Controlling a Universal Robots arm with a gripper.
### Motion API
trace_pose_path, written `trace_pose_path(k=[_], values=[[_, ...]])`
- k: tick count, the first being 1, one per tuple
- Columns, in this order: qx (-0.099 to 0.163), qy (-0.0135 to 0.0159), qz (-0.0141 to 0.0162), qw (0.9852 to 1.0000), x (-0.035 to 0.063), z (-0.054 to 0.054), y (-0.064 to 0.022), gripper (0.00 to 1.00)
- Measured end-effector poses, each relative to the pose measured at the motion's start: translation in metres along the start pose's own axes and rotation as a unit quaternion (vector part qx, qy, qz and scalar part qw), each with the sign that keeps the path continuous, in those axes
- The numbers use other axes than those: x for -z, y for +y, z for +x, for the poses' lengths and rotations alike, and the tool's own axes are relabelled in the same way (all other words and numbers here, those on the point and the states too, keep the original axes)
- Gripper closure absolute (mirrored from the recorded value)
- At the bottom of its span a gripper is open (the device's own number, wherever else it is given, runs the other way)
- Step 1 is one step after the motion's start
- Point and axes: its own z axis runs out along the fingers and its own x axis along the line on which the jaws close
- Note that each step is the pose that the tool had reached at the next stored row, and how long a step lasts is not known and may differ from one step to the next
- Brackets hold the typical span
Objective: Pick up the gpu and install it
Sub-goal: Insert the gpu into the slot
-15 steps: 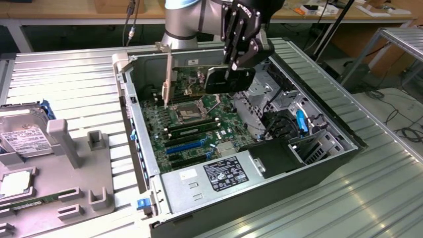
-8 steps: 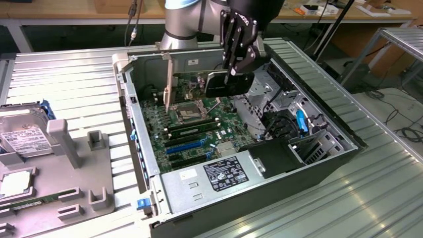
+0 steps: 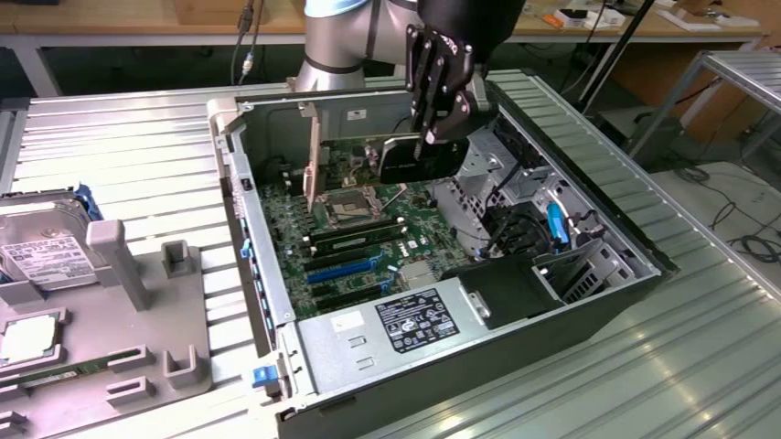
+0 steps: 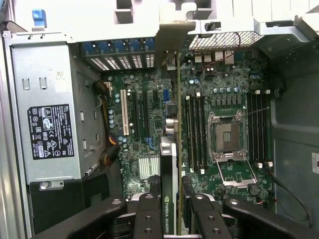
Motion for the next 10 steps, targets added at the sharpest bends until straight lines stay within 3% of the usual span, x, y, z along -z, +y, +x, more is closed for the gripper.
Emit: trace_pose_path(k=[10], values=[[0.0, -0.0001, 0.0, 1.0, -0.0061, 0.0002, -0.0001, 0.73]])
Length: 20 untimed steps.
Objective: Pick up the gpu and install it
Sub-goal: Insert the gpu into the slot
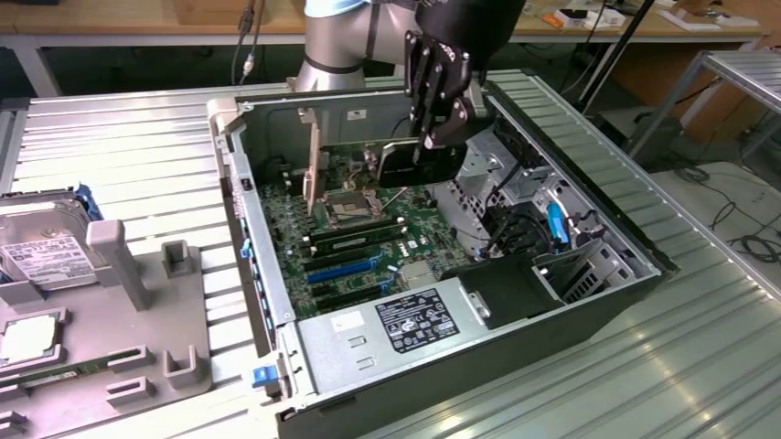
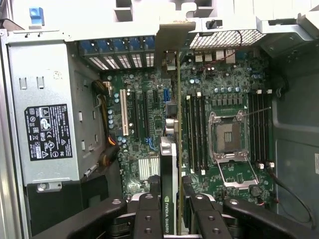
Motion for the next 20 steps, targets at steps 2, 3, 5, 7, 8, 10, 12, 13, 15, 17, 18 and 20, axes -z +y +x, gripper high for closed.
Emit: trace_pose_path(k=[2, 3, 5, 7, 8, 10, 12, 13, 15, 17, 18, 20], values=[[0.0, 0.0, 0.0, 1.0, -0.0017, 0.0, 0.0, 0.73], [0.0, 0.0, 0.0, 1.0, -0.0025, 0.0, -0.0001, 0.73], [0.0, 0.0, 0.0, 1.0, -0.0033, 0.0, -0.0001, 0.73], [0.0, 0.0001, 0.0, 1.0, -0.0034, 0.0, 0.0, 0.73], [0.0, 0.0, 0.0, 1.0, -0.0034, 0.0, -0.0001, 0.73], [0.0, -0.0001, 0.0002, 1.0, -0.0039, 0.0, -0.0001, 0.73], [0.0, -0.0001, 0.0014, 1.0, -0.0053, 0.0, 0.0004, 0.73], [0.0, -0.0002, 0.0023, 1.0, -0.0064, 0.0, 0.0006, 0.73], [0.0, -0.0004, 0.0045, 1.0, -0.0091, 0.0, 0.0019, 0.73], [0.0, -0.0004, 0.0062, 1.0, -0.011, 0.001, 0.004, 0.73], [0.0, -0.0005, 0.0069, 1.0, -0.0118, 0.001, 0.0048, 0.73], [0.0, -0.0006, 0.0083, 1.0, -0.0144, 0.001, 0.0068, 0.73]])
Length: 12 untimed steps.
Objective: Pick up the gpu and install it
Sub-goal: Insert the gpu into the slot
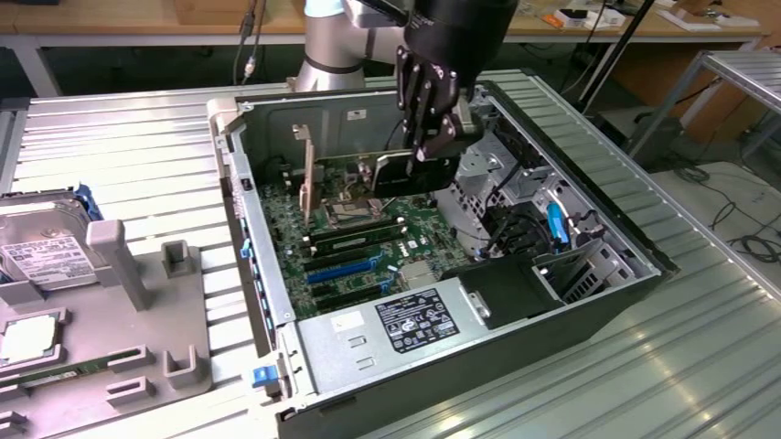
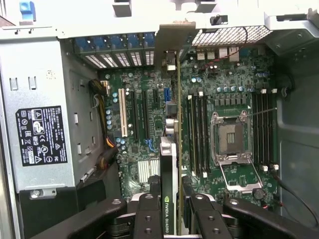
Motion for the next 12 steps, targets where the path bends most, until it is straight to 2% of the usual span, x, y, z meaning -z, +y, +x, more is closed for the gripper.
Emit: trace_pose_path(k=[2, 9, 12], values=[[0.0, 0.0, 0.001, 1.0, -0.0018, 0.0001, 0.0014, 0.73], [0.0, -0.0001, 0.0011, 1.0, -0.0022, 0.0002, 0.0015, 0.73], [0.0, -0.0001, 0.0011, 1.0, -0.0062, 0.0003, 0.0015, 0.73]])
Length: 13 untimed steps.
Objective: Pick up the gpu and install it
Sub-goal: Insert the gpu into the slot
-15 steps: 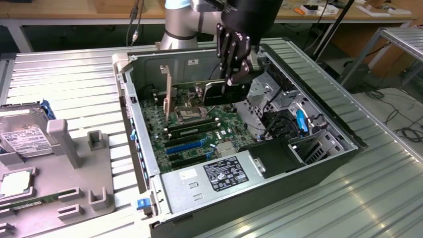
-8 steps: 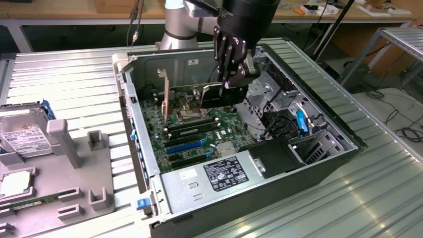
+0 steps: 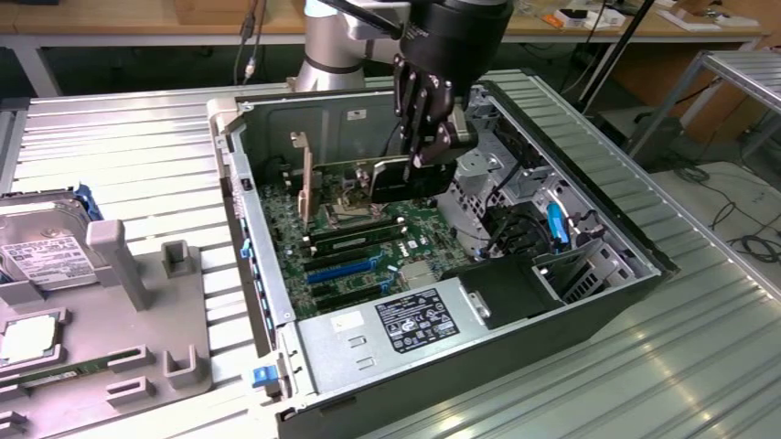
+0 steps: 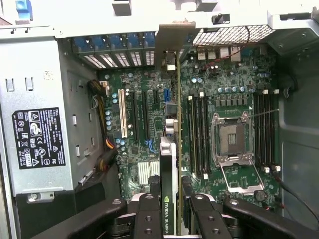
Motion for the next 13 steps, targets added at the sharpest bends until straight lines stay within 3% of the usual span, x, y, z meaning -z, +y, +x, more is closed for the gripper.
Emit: trace_pose_path(k=[3, 13], values=[[0.0, 0.0001, 0.0, 1.0, -0.0074, 0.0002, 0.0004, 0.73], [0.0, 0.0003, -0.0002, 1.0, -0.0076, 0.0002, 0.0004, 0.73]])
